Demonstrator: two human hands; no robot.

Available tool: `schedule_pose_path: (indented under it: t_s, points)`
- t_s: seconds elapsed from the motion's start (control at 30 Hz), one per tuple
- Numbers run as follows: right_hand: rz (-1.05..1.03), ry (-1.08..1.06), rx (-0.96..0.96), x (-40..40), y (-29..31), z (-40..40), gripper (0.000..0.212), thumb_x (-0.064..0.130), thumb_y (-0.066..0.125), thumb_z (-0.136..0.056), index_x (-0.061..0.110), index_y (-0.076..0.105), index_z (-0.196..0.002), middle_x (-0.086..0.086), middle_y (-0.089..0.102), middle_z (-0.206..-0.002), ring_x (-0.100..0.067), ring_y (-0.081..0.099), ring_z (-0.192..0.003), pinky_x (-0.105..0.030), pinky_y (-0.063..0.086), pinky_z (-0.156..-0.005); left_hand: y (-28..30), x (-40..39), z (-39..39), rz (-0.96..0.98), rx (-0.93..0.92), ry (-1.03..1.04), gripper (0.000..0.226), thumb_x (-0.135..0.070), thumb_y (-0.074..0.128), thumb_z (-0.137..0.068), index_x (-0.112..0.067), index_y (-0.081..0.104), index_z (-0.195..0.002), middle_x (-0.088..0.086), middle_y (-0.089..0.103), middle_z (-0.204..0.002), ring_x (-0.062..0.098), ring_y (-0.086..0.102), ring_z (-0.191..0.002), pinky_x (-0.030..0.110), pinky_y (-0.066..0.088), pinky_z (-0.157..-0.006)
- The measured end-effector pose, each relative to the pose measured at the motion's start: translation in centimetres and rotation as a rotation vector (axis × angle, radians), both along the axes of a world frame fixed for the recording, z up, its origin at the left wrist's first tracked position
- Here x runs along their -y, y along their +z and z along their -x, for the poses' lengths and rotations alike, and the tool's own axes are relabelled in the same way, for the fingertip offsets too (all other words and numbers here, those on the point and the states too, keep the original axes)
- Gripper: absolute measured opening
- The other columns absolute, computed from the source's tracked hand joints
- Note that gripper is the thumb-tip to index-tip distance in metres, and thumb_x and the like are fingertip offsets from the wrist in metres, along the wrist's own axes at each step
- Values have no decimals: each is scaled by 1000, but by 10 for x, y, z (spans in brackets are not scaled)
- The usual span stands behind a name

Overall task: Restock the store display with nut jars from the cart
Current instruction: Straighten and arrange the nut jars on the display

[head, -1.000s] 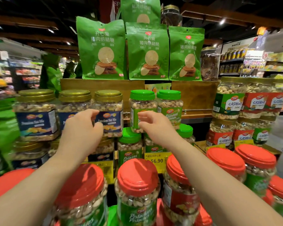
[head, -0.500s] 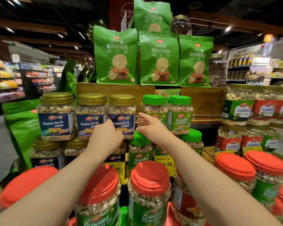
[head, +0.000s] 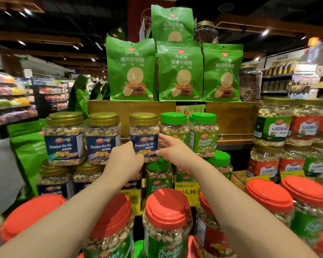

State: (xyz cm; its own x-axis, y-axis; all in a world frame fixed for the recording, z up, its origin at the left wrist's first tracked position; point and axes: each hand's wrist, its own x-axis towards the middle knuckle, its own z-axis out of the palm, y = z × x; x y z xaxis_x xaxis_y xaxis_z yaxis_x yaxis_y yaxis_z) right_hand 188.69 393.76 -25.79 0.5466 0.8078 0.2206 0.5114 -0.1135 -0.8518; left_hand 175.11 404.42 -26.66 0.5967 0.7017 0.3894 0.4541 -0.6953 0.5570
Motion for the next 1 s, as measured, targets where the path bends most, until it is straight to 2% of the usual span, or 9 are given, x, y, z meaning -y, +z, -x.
schedule_pose_path:
  t_s: [0.13,0.2,0.3,0.43,0.5,0.63,0.7,0.8,1.0]
  points:
    - [-37,-66,32,4,-1,6,67,13,63,-96,21,36,-156,-3,50,-152,-16,50,-134,-42,51,-105,1,-2,5,-16,9,-4,41,-20,57,-98,-3,56,-136,14,64,-133,31,58,-121,28,40,-85]
    - [-73,-147,98,8,0,12,60,21,63,-96,25,42,-152,0,56,-145,-15,57,-123,-42,54,-100,1,-5,12,-25,15,-7,45,-22,58,-98,-8,56,-141,11,64,-135,27,58,-123,31,44,-93]
    - [-178,-263,198,14,5,27,41,29,60,-98,26,56,-138,8,63,-124,-9,60,-108,-29,53,-87,1,-15,29,-49,48,-3,45,-23,58,-96,-13,59,-140,6,68,-131,23,60,-123,35,44,-105]
    - [-273,-262,236,7,8,57,23,29,60,-97,25,66,-119,13,67,-103,-3,62,-95,-24,51,-78,2,-35,61,-58,148,56,34,-21,59,-95,-15,68,-127,4,72,-121,20,63,-111,32,45,-95]
    - [-231,-209,244,-6,5,72,25,27,60,-98,24,67,-121,13,69,-107,-2,63,-99,-25,52,-86,4,-48,76,-33,188,103,34,-20,60,-94,-14,68,-127,5,72,-119,22,62,-111,31,43,-93]
    - [-134,-149,276,-31,0,91,42,23,57,-100,18,59,-142,3,65,-135,-10,59,-122,-26,44,-107,8,-70,95,-18,211,152,38,-18,62,-91,-10,66,-128,10,71,-119,30,62,-115,36,44,-99]
    - [-84,-109,285,-44,-2,98,49,22,55,-101,18,50,-149,2,57,-145,-12,54,-132,-24,39,-108,10,-79,99,-30,214,157,37,-19,62,-91,-9,66,-127,13,70,-120,33,61,-115,40,46,-100]
    - [-41,-99,291,-64,-2,103,59,22,56,-100,20,37,-156,1,48,-154,-17,46,-141,-35,39,-116,9,-83,97,-9,165,144,44,-21,60,-94,-8,63,-136,13,69,-126,33,59,-120,35,43,-97]
    - [36,-155,207,-90,0,102,68,18,56,-100,19,25,-161,-3,41,-159,-24,42,-142,-39,40,-110,7,-85,83,91,54,94,40,-19,58,-96,-10,62,-134,14,64,-136,33,59,-118,36,45,-93]
